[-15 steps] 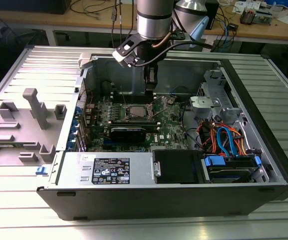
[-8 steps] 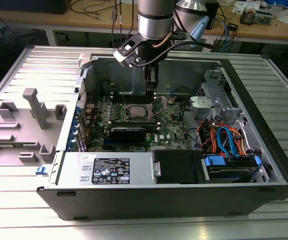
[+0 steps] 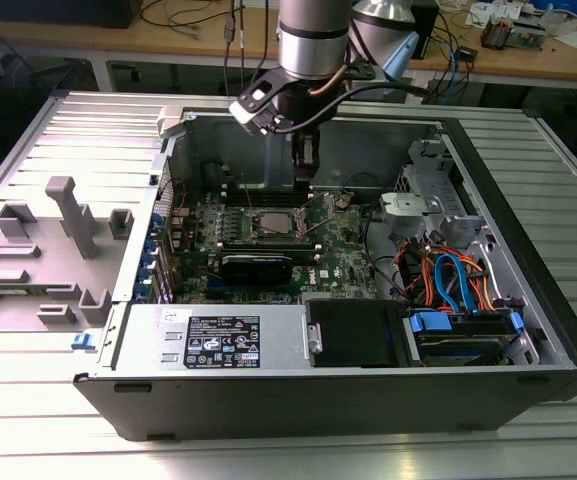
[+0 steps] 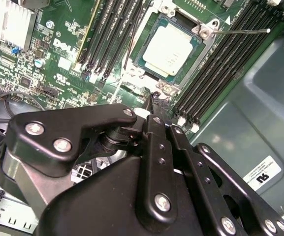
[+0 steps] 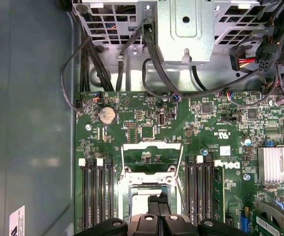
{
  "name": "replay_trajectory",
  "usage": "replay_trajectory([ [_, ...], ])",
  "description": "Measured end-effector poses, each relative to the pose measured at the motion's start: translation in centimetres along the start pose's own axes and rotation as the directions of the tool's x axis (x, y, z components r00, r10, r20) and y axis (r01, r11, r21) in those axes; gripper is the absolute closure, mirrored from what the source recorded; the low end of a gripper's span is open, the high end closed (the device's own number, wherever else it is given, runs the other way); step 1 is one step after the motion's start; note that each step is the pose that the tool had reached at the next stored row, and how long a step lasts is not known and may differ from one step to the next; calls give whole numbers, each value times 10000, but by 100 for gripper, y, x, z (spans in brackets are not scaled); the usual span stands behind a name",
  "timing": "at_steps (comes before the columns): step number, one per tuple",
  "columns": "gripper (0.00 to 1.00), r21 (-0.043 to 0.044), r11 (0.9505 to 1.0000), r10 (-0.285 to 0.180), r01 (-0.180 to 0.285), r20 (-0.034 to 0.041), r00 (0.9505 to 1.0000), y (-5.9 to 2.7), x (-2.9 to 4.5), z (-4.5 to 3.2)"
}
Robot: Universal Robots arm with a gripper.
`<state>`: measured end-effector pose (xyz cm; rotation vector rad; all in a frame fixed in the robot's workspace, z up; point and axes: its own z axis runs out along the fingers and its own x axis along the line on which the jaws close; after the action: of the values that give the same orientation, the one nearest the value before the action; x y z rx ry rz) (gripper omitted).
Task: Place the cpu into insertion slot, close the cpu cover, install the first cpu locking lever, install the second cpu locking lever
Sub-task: 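Close the cpu cover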
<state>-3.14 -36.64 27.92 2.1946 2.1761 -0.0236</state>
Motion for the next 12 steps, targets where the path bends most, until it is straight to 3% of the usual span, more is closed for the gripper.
replay_trajectory([
  [12,89,0,10000,-1,1,0,10000,79,1,2],
])
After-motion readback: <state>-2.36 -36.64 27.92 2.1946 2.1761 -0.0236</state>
